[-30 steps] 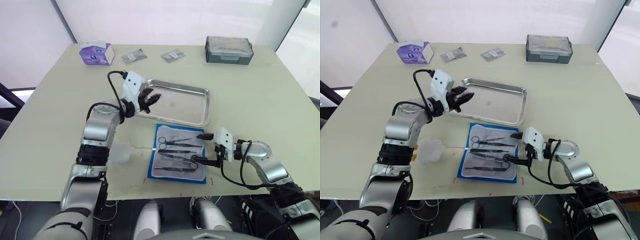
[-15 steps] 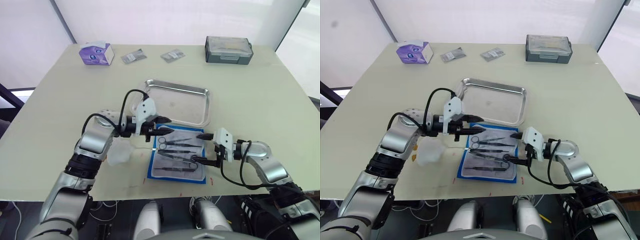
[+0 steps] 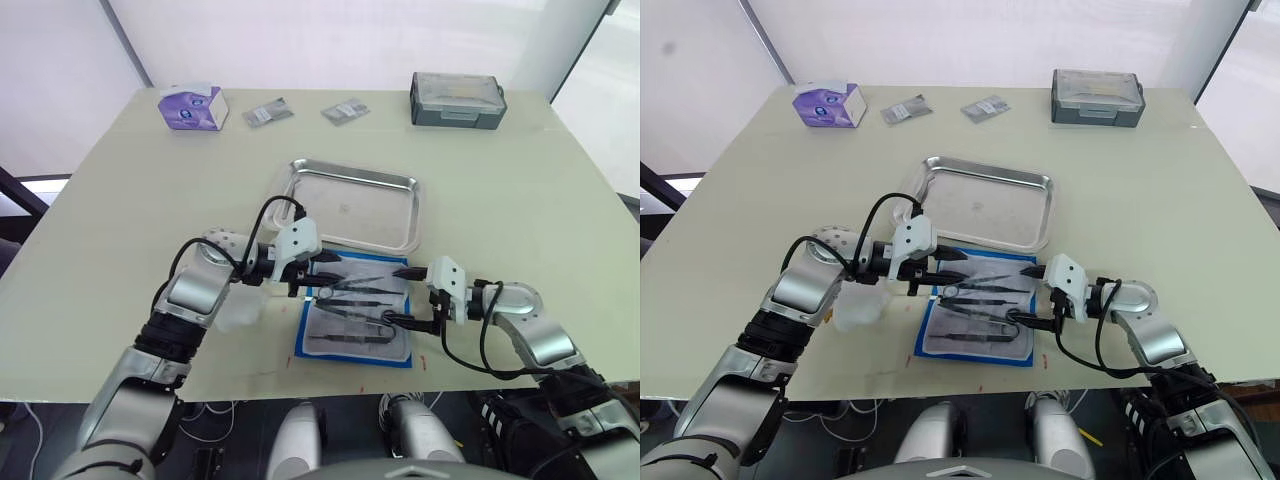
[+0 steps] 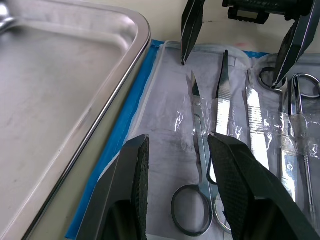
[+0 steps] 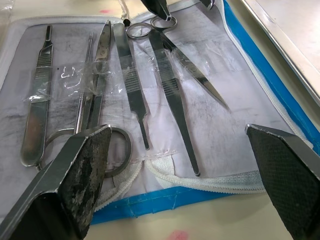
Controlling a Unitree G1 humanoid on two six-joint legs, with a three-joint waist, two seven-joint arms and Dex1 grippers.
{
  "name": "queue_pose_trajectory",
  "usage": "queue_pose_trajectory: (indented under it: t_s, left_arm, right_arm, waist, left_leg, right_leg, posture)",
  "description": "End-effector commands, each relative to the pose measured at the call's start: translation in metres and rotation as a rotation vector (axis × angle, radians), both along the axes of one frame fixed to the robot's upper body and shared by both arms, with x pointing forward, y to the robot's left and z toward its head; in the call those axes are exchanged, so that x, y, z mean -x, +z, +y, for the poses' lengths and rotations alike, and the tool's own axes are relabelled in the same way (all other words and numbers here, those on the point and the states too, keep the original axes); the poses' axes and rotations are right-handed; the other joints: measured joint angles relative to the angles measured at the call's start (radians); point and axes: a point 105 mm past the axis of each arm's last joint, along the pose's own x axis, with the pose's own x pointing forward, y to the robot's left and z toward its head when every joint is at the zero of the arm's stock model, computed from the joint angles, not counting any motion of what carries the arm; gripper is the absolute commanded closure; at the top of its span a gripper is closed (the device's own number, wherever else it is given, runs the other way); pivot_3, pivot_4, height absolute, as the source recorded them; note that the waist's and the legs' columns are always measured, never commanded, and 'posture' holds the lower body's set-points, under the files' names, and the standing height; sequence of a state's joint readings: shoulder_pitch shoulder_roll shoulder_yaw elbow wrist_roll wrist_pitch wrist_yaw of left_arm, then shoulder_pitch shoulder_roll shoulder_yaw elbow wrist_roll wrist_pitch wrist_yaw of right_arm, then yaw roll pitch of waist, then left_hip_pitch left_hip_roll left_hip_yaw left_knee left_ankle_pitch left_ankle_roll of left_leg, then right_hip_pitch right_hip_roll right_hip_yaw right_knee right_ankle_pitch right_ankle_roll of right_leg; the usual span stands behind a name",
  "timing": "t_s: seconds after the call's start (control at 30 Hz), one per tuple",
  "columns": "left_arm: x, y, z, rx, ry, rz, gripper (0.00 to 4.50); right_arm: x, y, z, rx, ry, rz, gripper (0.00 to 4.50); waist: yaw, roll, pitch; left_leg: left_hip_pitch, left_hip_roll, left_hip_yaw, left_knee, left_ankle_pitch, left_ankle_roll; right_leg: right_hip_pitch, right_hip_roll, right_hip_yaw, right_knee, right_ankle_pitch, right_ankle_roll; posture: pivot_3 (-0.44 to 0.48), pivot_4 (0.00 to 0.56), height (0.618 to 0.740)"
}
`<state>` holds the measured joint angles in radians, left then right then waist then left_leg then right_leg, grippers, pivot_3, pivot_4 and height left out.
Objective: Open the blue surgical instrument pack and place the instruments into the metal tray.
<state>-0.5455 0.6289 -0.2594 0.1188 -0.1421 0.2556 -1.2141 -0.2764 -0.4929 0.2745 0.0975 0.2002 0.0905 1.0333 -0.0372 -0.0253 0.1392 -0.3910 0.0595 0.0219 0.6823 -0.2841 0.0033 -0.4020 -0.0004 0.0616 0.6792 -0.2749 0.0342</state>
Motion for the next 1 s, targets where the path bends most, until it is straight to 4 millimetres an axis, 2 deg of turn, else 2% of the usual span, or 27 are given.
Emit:
queue_pose_trajectory:
  t_s: [0.03, 0.8, 1.0]
  left_arm:
    - [-0.001, 0.004, -0.002, -0.011, -0.019, -0.033, 2.52]
    - [0.001, -0.012, -0.004, -0.053, -0.044, -0.026, 2.52]
    - [-0.014, -0.005, -0.005, -0.026, 0.005, -0.053, 2.52]
  right_arm:
    - [0.017, -0.049, -0.009, 0.134, -0.02, 0.154, 0.0]
    - [0.017, -0.047, -0.008, 0.123, -0.033, 0.152, 0.0]
    - [0.017, -0.047, -0.008, 0.122, -0.037, 0.15, 0.0]
  waist:
    - [0.0, 0.0, 0.0]
    - [0.0, 0.0, 0.0]
    - [0.0, 0.0, 0.0]
  left_leg:
    - [0.0, 0.0, 0.0, 0.0, 0.0, 0.0]
    - [0.0, 0.0, 0.0, 0.0, 0.0, 0.0]
    - [0.0, 0.0, 0.0, 0.0, 0.0, 0.0]
  right_leg:
    - [0.0, 0.0, 0.0, 0.0, 0.0, 0.0]
    - [0.0, 0.0, 0.0, 0.0, 0.0, 0.0]
    - [0.0, 0.0, 0.0, 0.0, 0.0, 0.0]
  posture:
    - [0.0, 0.15, 0.731]
    - [0.0, 0.15, 0.731]
    - [0.0, 0.15, 0.731]
